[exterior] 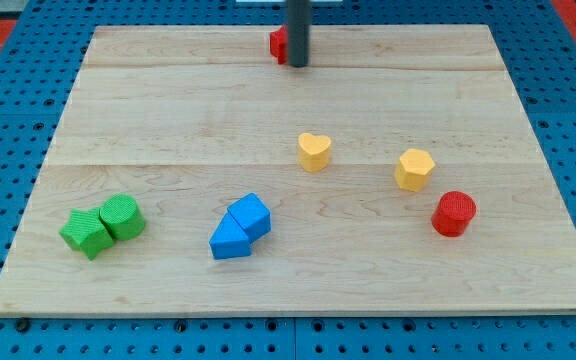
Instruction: Place the red star at the top center of the board
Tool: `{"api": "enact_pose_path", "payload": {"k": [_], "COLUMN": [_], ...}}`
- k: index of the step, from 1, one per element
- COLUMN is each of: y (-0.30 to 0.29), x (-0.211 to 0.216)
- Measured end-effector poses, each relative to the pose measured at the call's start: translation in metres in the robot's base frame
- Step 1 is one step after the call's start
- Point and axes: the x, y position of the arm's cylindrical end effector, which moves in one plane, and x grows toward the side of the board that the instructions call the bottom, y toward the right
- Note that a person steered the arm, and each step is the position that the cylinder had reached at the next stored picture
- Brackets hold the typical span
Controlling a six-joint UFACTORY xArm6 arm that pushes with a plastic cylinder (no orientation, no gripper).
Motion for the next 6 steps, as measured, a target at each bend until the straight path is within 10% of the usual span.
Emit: {"api": "enact_pose_path", "payload": {"k": [6], "y": [0.007], "x": [-0.005]}}
